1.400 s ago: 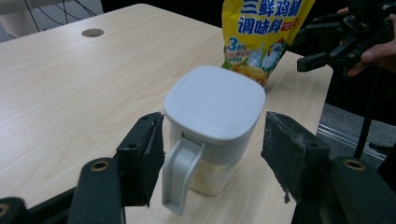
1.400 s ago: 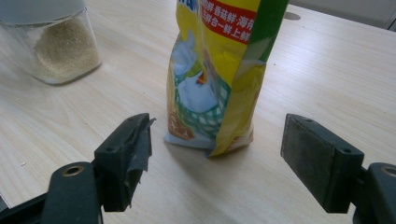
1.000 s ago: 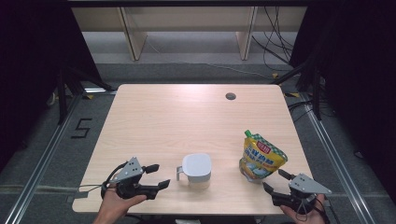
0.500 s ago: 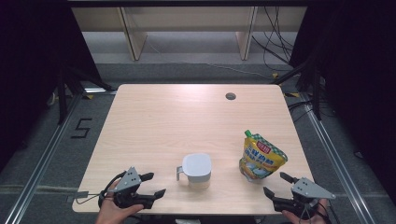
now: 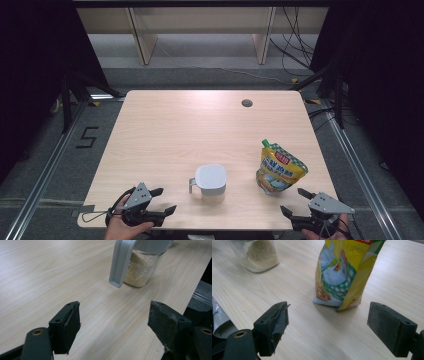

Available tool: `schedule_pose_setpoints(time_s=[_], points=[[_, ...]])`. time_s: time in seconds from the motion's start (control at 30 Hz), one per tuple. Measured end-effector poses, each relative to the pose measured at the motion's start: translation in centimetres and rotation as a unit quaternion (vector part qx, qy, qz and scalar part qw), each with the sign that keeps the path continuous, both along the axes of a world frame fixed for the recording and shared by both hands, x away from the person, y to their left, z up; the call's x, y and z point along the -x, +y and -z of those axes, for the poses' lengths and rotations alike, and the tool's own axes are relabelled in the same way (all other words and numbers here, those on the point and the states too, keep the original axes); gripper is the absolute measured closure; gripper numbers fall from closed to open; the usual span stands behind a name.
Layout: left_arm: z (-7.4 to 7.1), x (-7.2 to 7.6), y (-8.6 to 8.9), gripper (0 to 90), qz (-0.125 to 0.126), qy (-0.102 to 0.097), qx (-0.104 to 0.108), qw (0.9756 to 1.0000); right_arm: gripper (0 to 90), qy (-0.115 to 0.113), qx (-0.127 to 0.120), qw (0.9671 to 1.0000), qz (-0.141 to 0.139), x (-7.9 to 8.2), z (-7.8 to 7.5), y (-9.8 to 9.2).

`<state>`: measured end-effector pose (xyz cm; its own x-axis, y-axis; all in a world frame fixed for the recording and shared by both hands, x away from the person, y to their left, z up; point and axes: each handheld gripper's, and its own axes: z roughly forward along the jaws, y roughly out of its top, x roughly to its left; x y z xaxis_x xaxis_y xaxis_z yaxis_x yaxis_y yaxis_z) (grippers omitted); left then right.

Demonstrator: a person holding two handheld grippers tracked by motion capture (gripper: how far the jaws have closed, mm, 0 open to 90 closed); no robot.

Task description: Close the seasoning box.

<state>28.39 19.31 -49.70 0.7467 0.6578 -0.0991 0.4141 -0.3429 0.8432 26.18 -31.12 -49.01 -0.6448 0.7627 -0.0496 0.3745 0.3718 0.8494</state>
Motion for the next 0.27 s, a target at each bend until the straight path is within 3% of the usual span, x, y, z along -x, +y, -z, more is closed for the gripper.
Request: schedule_pose_setpoints(time_s=[0.07, 0.13, 0.2, 0.27], points=[[0.06, -0.05, 0.0, 25.2, 0.0, 0.001, 0.0, 1.0, 18.5, 0.006, -0.001, 0.9999, 0.009, 0.11, 0.01, 0.07], [0.08, -0.23, 0.21, 25.2, 0.007, -0.005, -0.016, 0.9998, 18.7, 0.003, 0.0, 1.0, -0.001, -0.07, 0.17, 0.12], [0.2, -0.11, 0.08, 25.2, -0.001, 0.005, -0.005, 1.0, 18.9, 0.008, 0.003, 0.9999, 0.009, 0.09, 0.18, 0.17], [0.18, -0.16, 0.12, 25.2, -0.001, 0.001, -0.007, 1.0, 19.0, 0.015, 0.003, 0.9998, 0.011, 0.16, 0.18, 0.21]])
